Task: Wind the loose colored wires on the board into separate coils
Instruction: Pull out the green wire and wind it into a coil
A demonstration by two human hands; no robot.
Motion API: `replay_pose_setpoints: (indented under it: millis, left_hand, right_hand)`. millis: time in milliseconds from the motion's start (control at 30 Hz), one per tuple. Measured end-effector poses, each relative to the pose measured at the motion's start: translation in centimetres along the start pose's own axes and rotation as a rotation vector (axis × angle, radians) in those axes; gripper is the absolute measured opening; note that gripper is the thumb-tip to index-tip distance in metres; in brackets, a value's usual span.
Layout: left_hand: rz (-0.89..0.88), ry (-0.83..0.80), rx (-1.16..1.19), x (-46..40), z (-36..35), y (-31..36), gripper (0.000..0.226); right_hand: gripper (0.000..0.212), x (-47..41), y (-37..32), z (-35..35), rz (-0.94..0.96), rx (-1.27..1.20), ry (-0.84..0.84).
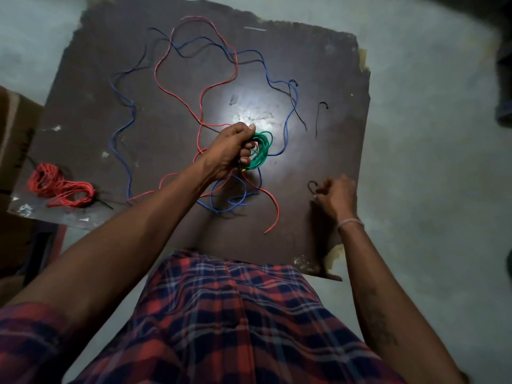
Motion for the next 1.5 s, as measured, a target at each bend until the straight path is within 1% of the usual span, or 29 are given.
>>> replay_pose_setpoints:
  millis: [67, 167, 333, 400, 500, 600, 667, 733, 800, 867, 900, 1000, 1133, 1200, 1267, 1367, 1500]
  left_hand:
    - [0.005, 0.008, -0.005, 0.0, -0.1, -0.1, 0.035]
    - [0.016, 0.013, -0.002, 0.2, -0.1, -0.1, 0.035]
    - [0.034, 0.028, 0.000, 0.6, 0.8, 0.1, 0.031]
    - [0.040, 0.032, -0.004, 1.0, 1.2, 0.2, 0.028]
    - [0.042, 0.053, 0.015, 1.6, 2.2, 0.5, 0.029]
    - [0.034, 0.076, 0.026, 2.6, 3.3, 1.3, 0.030]
    - [0.010, 0.099, 0.029, 3.3, 4.2, 1.8, 0.030]
    - [-0.011, 0.120, 0.045, 3.9, 5.2, 2.2, 0.029]
    - [-0.025, 0.137, 0.059, 4.4, 6.2, 2.5, 0.029]
    - [-0.047, 0.166, 0.049, 4.9, 7.1, 2.9, 0.028]
    - [-0.059, 0.181, 0.038, 5.2, 7.4, 3.1, 0.027]
    - [-0.100, 0.203, -0.024, 6.2, 8.3, 3.7, 0.025]
    - [-0.166, 0.193, -0.134, 7.4, 9.0, 4.3, 0.027]
    - [-0.193, 0.191, -0.184, 7.9, 9.4, 4.5, 0.026]
    - [-0.212, 0.188, -0.223, 8.5, 9.6, 4.7, 0.027]
    - [-0.238, 0.210, -0.254, 9.0, 10.3, 5.1, 0.026]
    - [-0.255, 0.201, -0.231, 9.8, 11.2, 5.2, 0.029]
  right_hand:
    - [0.015, 0.1, 0.6, -0.2, -0.016, 0.079, -0.027]
    - [0.009, 0.1, 0.9, -0.6, 0.011, 0.179, 0.016]
    - [0.014, 0.1, 0.2, -1.3, 0.056, 0.287, 0.049]
    - [0.013, 0.4, -0.9, -1.5, 0.068, 0.275, 0.029]
    - [0.016, 1.1, -3.5, -1.6, 0.118, 0.108, -0.009]
    - [0.013, 2.0, -7.0, -0.5, 0.252, -0.231, -0.015]
    - [0.016, 3.1, -10.3, 0.9, 0.361, -0.439, -0.002]
    - [0.010, 4.4, -13.9, 2.7, 0.466, -0.564, 0.007]
    - [0.004, 5.8, -17.0, 4.5, 0.582, -0.596, 0.010]
    - [0.006, 7.0, -19.6, 5.8, 0.718, -0.559, 0.014]
    - [0.005, 7.5, -20.6, 5.9, 0.773, -0.500, 0.028]
    - [0.005, 8.2, -23.5, 5.3, 0.853, -0.200, 0.116]
    - [0.006, 9.1, -26.6, 3.6, 0.859, 0.057, 0.200]
    - [0.006, 9.5, -27.6, 2.7, 0.846, 0.134, 0.237]
    - [0.004, 10.0, -28.3, 1.8, 0.828, 0.181, 0.275]
    - [0.006, 11.1, -29.1, 0.7, 0.810, 0.236, 0.392]
    - [0.004, 12.7, -29.7, -0.4, 0.768, 0.202, 0.523]
Point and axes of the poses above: each hand's wrist, its own x-axis away from the middle knuckle, its own z-axis out of the back of the hand, y = z × x, the point moved 4 cm from there along -x, towards the middle knuckle
